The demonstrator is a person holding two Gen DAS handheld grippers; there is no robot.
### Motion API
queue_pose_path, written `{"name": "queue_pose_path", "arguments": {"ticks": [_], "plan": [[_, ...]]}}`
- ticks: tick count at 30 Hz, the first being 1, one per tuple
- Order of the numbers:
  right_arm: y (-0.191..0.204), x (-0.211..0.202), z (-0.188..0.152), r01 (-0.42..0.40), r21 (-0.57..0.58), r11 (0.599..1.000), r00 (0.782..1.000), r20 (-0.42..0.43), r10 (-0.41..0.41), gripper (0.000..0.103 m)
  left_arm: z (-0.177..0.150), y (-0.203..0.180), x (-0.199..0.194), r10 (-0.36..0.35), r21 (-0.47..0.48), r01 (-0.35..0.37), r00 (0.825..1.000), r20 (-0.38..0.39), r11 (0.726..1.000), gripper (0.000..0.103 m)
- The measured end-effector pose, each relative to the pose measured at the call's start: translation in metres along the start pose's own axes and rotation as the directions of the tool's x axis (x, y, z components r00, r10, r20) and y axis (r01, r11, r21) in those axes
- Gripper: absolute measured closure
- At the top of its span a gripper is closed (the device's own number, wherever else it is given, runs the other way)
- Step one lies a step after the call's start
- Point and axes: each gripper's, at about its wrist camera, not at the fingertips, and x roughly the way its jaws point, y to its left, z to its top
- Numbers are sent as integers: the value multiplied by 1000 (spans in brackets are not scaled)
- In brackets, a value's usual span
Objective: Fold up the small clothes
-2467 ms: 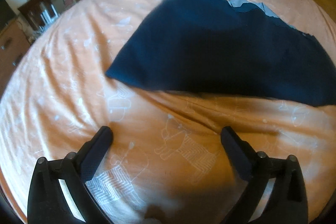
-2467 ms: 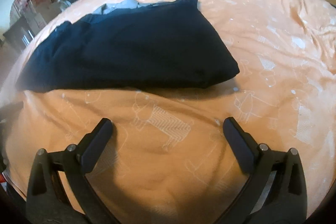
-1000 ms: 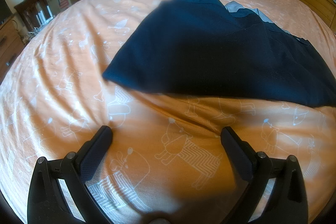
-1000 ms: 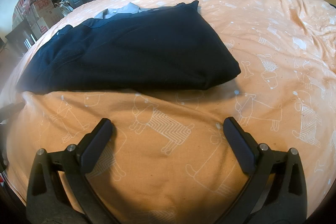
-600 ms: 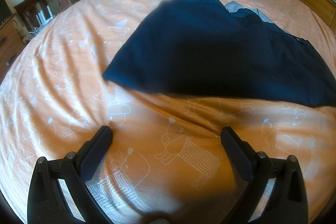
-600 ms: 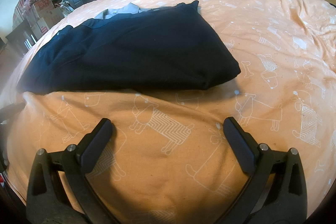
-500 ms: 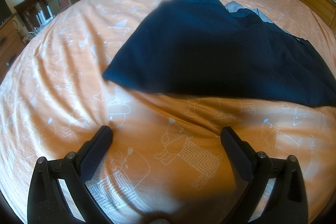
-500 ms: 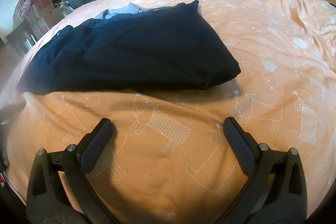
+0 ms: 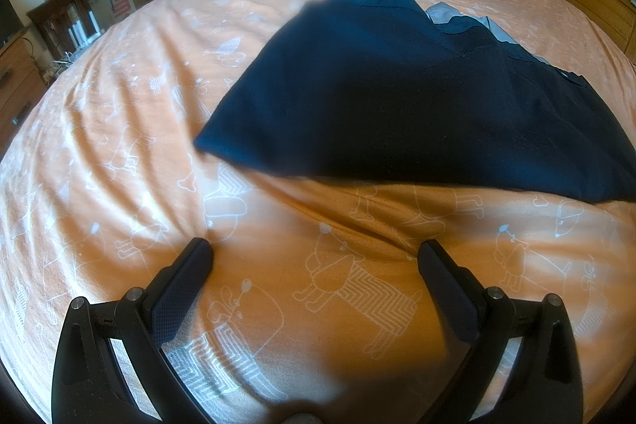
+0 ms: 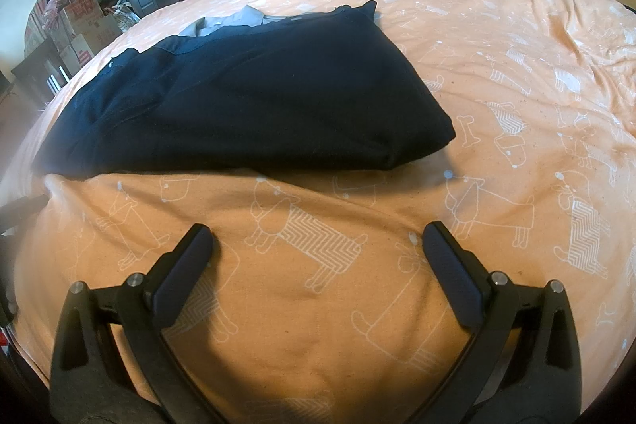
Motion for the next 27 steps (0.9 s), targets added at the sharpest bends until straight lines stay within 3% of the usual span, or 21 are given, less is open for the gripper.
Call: {"name": "queue_pose_path", "arguments": {"ticks": [27], "plan": [[3,1,-1,2,5,1000,1000,2,-2,0,-1,-1,0,0,-1,0,1000,1,1000,0]]}}
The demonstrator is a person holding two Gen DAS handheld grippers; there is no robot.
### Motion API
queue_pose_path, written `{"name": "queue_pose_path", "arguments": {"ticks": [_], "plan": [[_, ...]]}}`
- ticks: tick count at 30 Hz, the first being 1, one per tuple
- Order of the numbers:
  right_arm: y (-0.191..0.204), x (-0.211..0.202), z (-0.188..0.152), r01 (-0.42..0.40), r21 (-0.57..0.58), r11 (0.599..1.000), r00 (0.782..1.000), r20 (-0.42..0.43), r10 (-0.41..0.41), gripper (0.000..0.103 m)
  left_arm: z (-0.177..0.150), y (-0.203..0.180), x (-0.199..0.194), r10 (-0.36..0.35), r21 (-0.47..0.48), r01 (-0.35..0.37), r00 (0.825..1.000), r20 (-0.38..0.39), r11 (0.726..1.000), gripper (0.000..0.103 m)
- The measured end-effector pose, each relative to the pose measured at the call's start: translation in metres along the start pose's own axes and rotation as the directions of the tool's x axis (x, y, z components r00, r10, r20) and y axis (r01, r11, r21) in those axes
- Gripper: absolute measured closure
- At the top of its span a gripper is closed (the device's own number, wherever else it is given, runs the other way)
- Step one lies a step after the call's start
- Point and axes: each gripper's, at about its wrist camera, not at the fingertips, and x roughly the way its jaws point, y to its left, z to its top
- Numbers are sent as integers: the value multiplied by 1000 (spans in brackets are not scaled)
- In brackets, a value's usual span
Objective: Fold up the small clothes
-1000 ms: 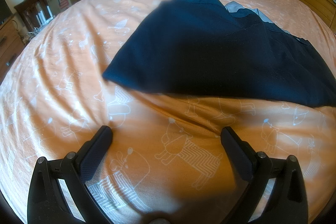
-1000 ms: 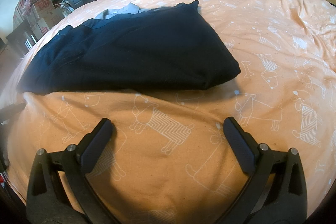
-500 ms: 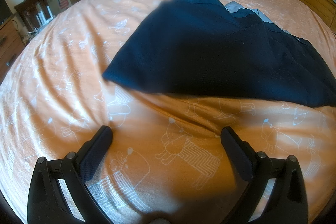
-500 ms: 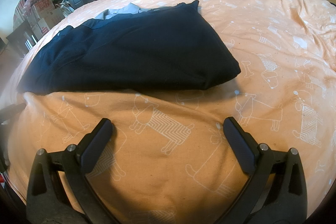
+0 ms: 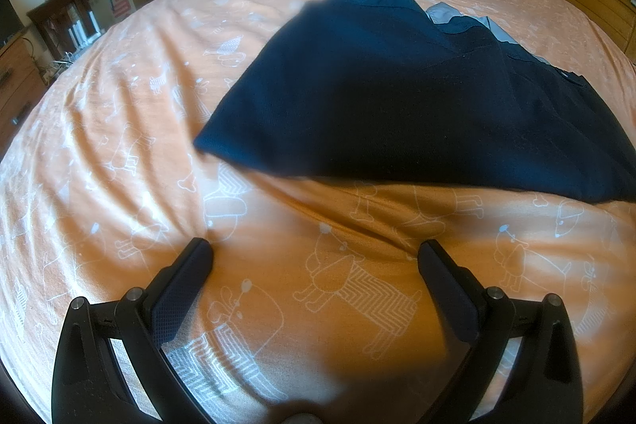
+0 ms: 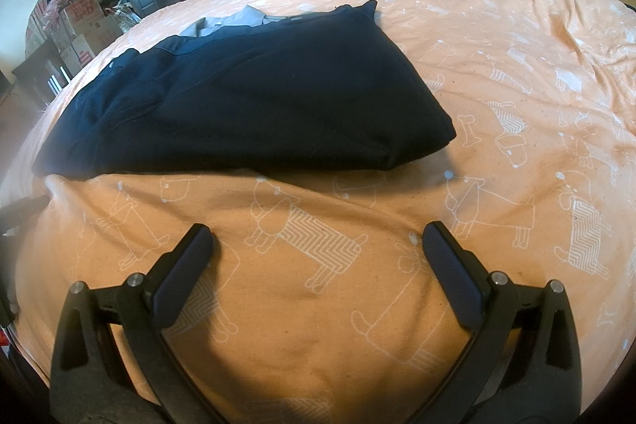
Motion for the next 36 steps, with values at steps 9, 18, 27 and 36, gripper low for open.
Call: {"name": "queue_pose_path", "arguments": {"ticks": [9,18,27,36], "plan": [[1,0,0,1,2,1000,1000,1,-1,0,0,0,0,0,0,0,1000,1,1000,0],[2,1,0,1,2,1000,1000,2,-1,0,0,0,0,0,0,0,1000,1,1000,0],[3,1,0,2,4,1000,1000,3,-2,0,-1,0,0,0,0,0,1000,1,1000,0],[4,2,0,2,5,1000,1000,4,-2,0,-1,0,0,0,0,0,1000,2,1000,0]]}}
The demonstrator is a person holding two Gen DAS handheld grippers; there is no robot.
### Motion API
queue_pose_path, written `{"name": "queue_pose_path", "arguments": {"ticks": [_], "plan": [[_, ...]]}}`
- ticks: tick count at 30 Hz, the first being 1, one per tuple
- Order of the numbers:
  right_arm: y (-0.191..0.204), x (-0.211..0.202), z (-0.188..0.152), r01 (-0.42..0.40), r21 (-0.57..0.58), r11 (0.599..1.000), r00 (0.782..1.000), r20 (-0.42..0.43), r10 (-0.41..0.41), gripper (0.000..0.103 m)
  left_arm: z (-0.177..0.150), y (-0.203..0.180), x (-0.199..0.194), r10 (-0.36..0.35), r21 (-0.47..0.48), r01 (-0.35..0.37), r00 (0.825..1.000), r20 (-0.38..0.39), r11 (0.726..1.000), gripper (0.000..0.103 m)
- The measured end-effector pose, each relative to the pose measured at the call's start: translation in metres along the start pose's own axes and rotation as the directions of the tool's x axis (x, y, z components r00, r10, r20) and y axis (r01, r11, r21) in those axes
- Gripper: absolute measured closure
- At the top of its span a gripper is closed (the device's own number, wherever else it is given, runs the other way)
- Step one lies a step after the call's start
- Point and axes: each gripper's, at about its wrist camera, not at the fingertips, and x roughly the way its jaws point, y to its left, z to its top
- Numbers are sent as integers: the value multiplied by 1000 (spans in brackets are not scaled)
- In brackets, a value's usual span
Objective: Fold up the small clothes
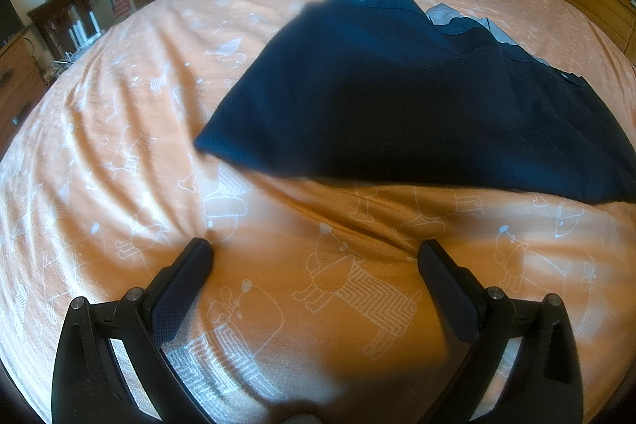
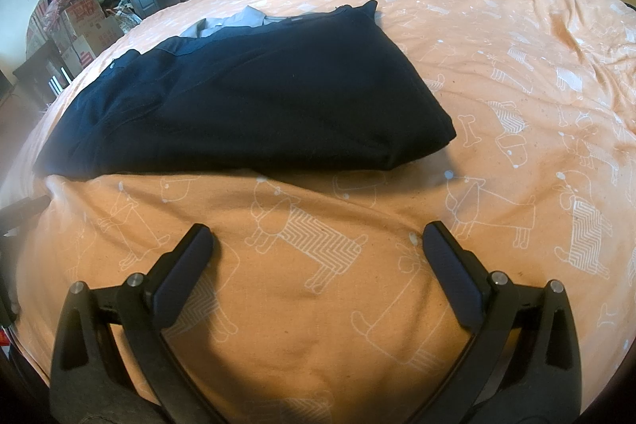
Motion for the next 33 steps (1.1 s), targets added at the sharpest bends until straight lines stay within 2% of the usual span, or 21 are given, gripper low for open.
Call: {"name": "queue_pose_path", "arguments": {"ticks": [33], "plan": [[4,2,0,2,5,1000,1000,4,-2,0,0,1,0,0,-2,0,1000,3,1000,0]]}}
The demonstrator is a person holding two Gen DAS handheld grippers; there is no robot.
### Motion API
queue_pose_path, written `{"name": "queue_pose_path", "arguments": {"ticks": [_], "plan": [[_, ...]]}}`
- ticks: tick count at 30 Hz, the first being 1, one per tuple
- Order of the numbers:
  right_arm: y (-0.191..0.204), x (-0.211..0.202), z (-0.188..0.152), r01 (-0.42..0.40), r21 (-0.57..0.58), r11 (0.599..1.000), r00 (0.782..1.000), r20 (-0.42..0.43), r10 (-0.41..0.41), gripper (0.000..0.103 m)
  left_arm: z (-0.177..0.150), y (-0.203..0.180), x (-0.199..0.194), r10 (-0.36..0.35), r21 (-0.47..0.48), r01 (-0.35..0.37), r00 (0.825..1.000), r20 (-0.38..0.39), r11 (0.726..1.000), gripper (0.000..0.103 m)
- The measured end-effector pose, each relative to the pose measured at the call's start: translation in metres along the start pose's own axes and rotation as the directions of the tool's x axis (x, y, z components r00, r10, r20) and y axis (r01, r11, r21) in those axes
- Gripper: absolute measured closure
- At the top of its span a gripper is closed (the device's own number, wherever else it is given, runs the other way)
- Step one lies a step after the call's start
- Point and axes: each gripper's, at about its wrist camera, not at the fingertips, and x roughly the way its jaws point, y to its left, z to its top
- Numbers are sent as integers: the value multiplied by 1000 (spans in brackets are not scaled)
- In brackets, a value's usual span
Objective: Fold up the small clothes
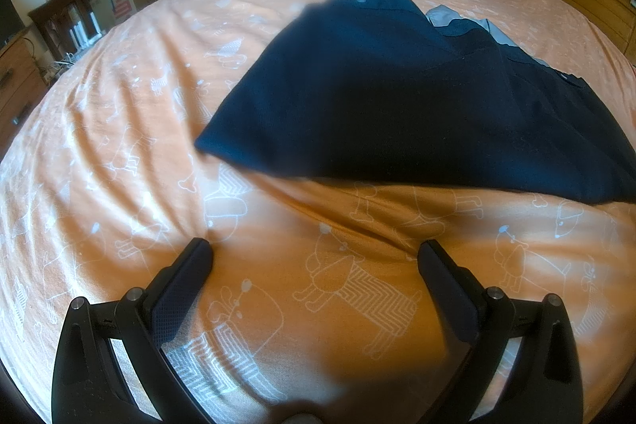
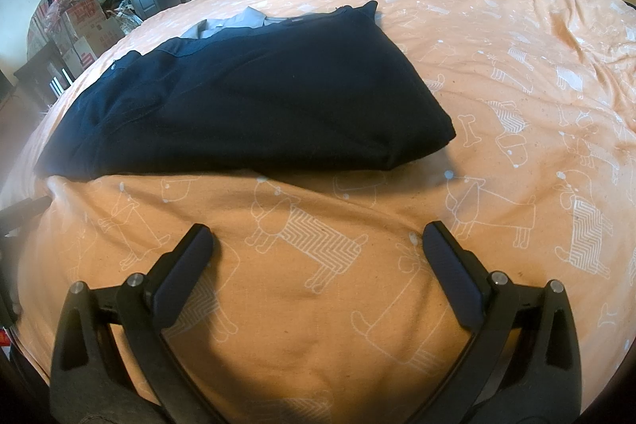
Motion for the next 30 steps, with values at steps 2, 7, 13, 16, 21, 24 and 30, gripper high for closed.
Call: {"name": "queue_pose_path", "arguments": {"ticks": [2,7,13,16,21,24,30], "plan": [[0,0,0,0,1,1000,1000,0,0,0,0,0,0,0,0,0,1000,0,1000,0],[2,1,0,1,1,1000,1000,0,-1,0,0,0,0,1,0,-1,1000,1,1000,0],[2,1,0,2,2,1000,1000,1,-2,0,1,-1,0,1,0,-1,1000,2,1000,0],[4,1,0,6,1,1000,1000,1,-6,0,1,-1,0,2,-1,-2,1000,1,1000,0],[12,2,0,19,-8,1000,1000,4,-19,0,5,-1,-1,5,-1,-5,1000,3,1000,0],[17,1,0,27,-10,1000,1000,3,-27,0,5,3,-4,-26,-30,26,1000,-7,999,0],[21,3,0,29,-9,1000,1000,3,-29,0,-6,63,-33,-314,-356,344,939,139,869,8]]}}
